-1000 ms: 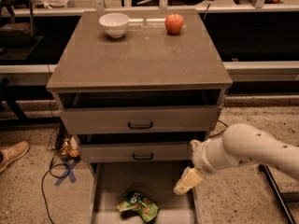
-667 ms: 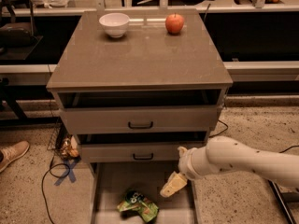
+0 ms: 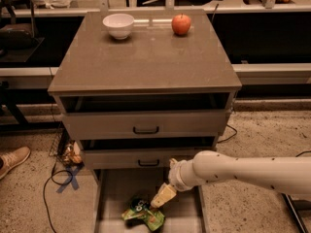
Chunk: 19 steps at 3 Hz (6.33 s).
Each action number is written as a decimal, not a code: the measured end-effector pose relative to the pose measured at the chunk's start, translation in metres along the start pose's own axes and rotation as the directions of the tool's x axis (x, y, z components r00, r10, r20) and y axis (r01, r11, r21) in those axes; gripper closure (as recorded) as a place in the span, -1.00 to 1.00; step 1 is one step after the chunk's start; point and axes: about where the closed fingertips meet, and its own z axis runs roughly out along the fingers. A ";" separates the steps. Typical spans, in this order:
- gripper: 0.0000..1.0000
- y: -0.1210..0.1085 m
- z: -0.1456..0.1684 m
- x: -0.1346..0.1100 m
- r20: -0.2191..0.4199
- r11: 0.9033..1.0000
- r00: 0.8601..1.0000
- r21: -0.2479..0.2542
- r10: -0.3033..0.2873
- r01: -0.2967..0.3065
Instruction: Pick green rice chip bag from bottom drawer and place on counter
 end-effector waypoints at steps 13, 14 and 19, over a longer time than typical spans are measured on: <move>1.00 -0.051 0.149 0.088 0.596 0.999 0.803 0.028 -0.002 -0.018; 1.00 -0.051 0.149 0.088 0.596 0.999 0.803 0.028 -0.002 -0.018; 1.00 0.033 -0.160 -0.060 0.627 0.786 0.482 0.417 -0.612 0.456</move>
Offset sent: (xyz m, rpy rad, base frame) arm -0.0176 0.0441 -0.2036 -0.0700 0.1210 0.0606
